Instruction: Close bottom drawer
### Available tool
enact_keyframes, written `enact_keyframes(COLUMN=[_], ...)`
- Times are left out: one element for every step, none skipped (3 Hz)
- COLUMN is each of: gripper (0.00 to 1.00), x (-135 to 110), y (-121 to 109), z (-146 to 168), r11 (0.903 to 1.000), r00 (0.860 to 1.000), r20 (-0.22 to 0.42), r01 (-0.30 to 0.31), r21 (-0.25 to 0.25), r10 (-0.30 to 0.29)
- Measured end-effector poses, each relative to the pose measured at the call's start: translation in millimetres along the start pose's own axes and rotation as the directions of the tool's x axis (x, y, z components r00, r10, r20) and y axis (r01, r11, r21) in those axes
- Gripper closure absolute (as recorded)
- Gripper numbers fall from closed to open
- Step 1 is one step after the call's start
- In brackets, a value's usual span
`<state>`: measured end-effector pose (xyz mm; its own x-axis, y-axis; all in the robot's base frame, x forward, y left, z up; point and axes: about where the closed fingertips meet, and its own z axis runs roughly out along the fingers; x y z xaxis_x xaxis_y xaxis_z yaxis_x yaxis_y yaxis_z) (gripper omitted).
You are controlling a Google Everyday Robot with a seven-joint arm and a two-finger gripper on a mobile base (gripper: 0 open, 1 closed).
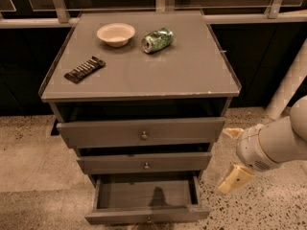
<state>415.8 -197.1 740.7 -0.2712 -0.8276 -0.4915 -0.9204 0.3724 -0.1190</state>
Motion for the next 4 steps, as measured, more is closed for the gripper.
enact_keyframes(gripper=[0.27, 0.50, 0.72, 0.96], x=[-0.5, -0.5, -0.5, 7.0], y=[-0.3, -0.3, -0.3, 2.5], z=[-0.5, -0.5, -0.5, 16.8], r11=[1.0000, 1.0000, 1.0000, 1.0000], r00=[1.000, 1.000, 1.000, 1.000], r20=[0.000, 0.000, 0.000, 0.023], r01=[0.001, 0.001, 0.001, 0.002], r21=[0.001, 0.001, 0.001, 0.002], r10=[-0.001, -0.001, -0.001, -0.002])
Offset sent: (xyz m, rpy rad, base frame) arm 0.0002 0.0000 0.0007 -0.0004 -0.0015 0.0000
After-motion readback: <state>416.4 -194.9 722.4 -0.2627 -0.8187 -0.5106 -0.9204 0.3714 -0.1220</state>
